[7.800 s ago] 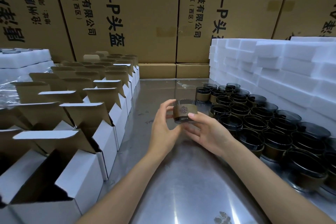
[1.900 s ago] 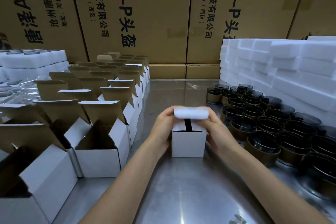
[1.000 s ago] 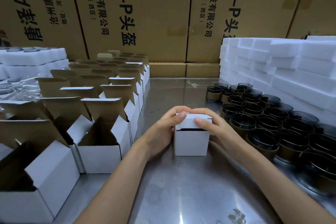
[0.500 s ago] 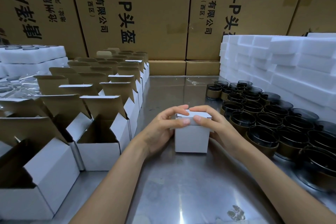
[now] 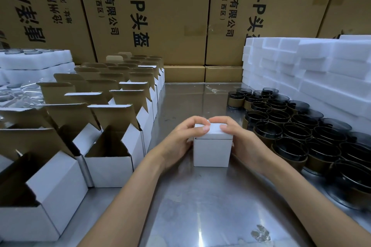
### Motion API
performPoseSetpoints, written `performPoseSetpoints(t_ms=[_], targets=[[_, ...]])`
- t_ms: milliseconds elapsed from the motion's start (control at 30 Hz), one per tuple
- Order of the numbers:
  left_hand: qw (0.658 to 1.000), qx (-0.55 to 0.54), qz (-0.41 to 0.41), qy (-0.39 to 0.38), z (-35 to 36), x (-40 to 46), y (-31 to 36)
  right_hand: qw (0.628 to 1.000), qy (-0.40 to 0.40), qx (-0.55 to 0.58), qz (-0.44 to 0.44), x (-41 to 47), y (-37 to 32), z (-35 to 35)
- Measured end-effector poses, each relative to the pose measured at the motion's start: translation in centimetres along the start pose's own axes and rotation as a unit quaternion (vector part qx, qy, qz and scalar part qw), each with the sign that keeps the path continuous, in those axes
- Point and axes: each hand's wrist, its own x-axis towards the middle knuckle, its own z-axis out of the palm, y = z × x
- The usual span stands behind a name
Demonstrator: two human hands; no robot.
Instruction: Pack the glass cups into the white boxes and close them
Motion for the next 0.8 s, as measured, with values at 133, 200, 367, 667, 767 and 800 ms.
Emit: performPoseSetpoints(t_ms=[133, 200, 367, 667, 767, 800], targets=[[1.0, -0.015, 0.002, 0.002, -0.2, 0.3, -0.5, 1.0, -0.003, 0.005, -0.004, 0.2, 0.3, 0.0], [1.0, -0.024, 0.009, -0.003, -0.3, 0.4, -0.6, 1.0, -0.005, 0.005, -0.013, 0.3, 0.4, 0.1], [0.935, 0.236, 0.137, 0.227, -0.1, 0.8, -1.9, 0.966, 0.163, -0.18, -0.084, 0.8, 1.6, 0.8], [0.674, 0.657, 0.266, 0.208, 1.0, 3.7, -3.8, 0.922, 0.324, -0.178, -0.118, 1.6, 2.8, 0.9], [0.668, 0.687, 0.17, 0.232, -0.8, 7.5, -4.2, 0.914, 0.32, -0.214, -0.125, 1.6, 3.1, 1.3], [0.659, 0.699, 0.144, 0.238, -1.6, 9.1, -4.3, 0.913, 0.313, -0.229, -0.128, 1.7, 3.1, 1.3]])
